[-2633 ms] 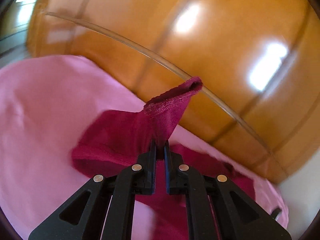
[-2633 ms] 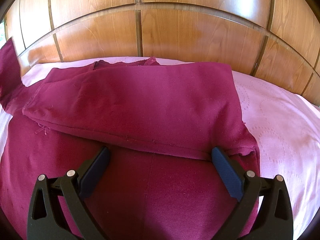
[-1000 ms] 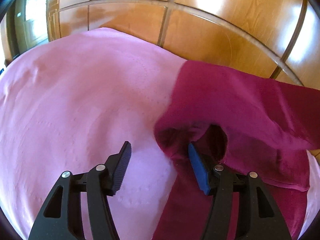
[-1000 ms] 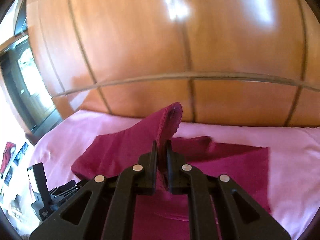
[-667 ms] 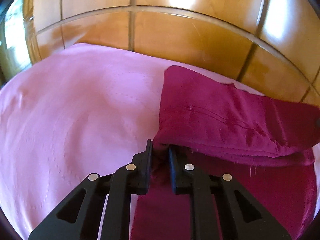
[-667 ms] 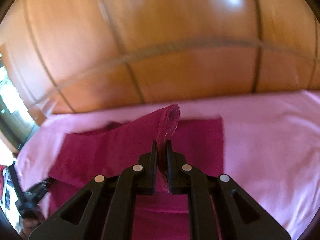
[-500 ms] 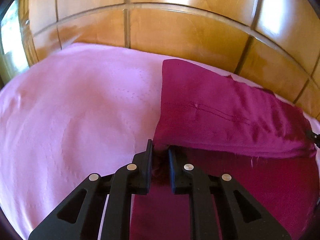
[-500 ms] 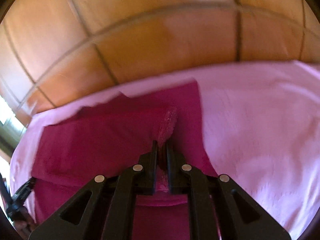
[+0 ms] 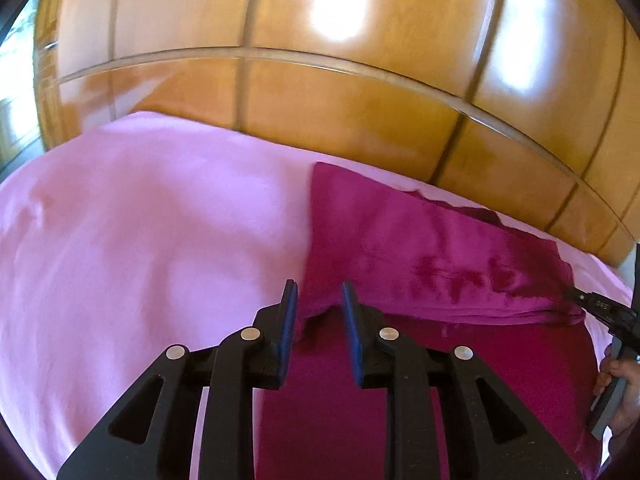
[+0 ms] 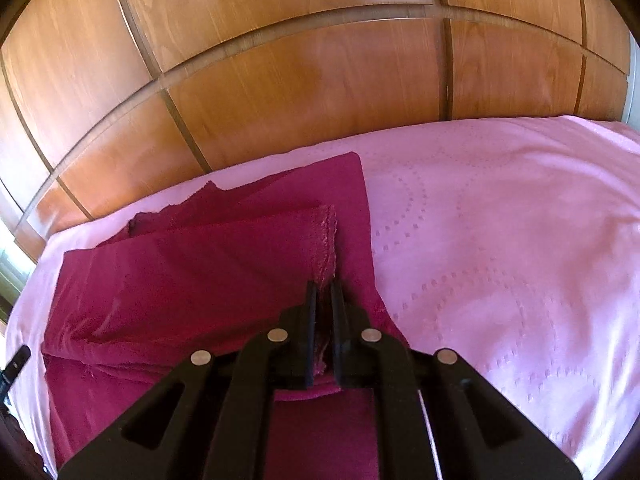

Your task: Fold small clothes

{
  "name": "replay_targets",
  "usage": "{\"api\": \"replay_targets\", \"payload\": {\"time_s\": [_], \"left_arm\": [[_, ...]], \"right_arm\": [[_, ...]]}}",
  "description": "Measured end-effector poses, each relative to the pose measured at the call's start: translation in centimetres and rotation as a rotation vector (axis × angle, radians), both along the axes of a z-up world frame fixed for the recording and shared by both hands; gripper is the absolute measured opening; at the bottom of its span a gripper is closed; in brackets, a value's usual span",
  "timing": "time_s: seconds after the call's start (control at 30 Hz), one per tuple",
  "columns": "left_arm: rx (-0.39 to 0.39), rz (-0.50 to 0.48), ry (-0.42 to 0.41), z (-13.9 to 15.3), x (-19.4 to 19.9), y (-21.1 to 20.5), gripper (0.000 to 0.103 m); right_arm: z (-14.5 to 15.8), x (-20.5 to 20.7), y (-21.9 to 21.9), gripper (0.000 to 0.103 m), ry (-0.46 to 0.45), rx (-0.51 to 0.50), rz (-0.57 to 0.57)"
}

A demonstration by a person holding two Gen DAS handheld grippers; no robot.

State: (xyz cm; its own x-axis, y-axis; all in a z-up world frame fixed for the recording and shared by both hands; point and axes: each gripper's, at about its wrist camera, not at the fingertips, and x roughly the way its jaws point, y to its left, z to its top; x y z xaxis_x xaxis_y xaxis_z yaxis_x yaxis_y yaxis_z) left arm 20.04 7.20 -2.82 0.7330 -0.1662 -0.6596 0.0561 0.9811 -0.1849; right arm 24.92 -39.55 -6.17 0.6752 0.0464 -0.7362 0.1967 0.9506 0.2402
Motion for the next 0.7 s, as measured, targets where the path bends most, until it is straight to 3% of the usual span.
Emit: {"api": "replay_targets", "payload": {"time_s": [0.1,0.23,0.27,0.3,0.37,0.4,0.43,0.6,0.7], "left_arm": [[0.013,-0.038,0.084,-2.1,1.9,-1.8,0.022],[0.053,-0.053,0.100,-3.4,2.1,-2.8,0.022],[0.036,-0.056,0.103,-3.3,1.9,-2.7,0.022],[-0.021,-0.058,0.101,-3.0,1.6,-2.0,0.022],[-0.113,-0.040,0.084,-2.3,1.1,-0.3,0.041],[-0.167,-0.003,0.070,-1.8,1.0,1.2,0.057],[-0.211,0.028,0.061,-1.6,1.2,2.3,0.060],[-0.468,0.089,0.148,-2.1,5.1,8.0,0.061],[-0.526,0.107,0.186,-2.8,7.9,9.4,0.061]], "right_arm": [[0.1,0.2,0.1,0.007,0.019,-0.012,-0.002],[2.4,-1.1,1.2,0.045,-0.050,-0.061,-0.003],[3.1,-1.4,2.2,0.050,-0.076,-0.068,0.028],[3.6,-1.5,3.3,0.052,-0.097,-0.073,0.067],[3.8,-1.5,5.2,0.061,-0.118,-0.079,0.135],[3.6,-1.3,6.3,0.063,-0.118,-0.084,0.173],[3.2,-1.0,7.2,0.064,-0.110,-0.090,0.200],[-0.1,0.5,8.3,0.064,-0.048,-0.067,0.206],[-1.1,0.6,7.8,0.065,-0.057,-0.029,0.195]]}}
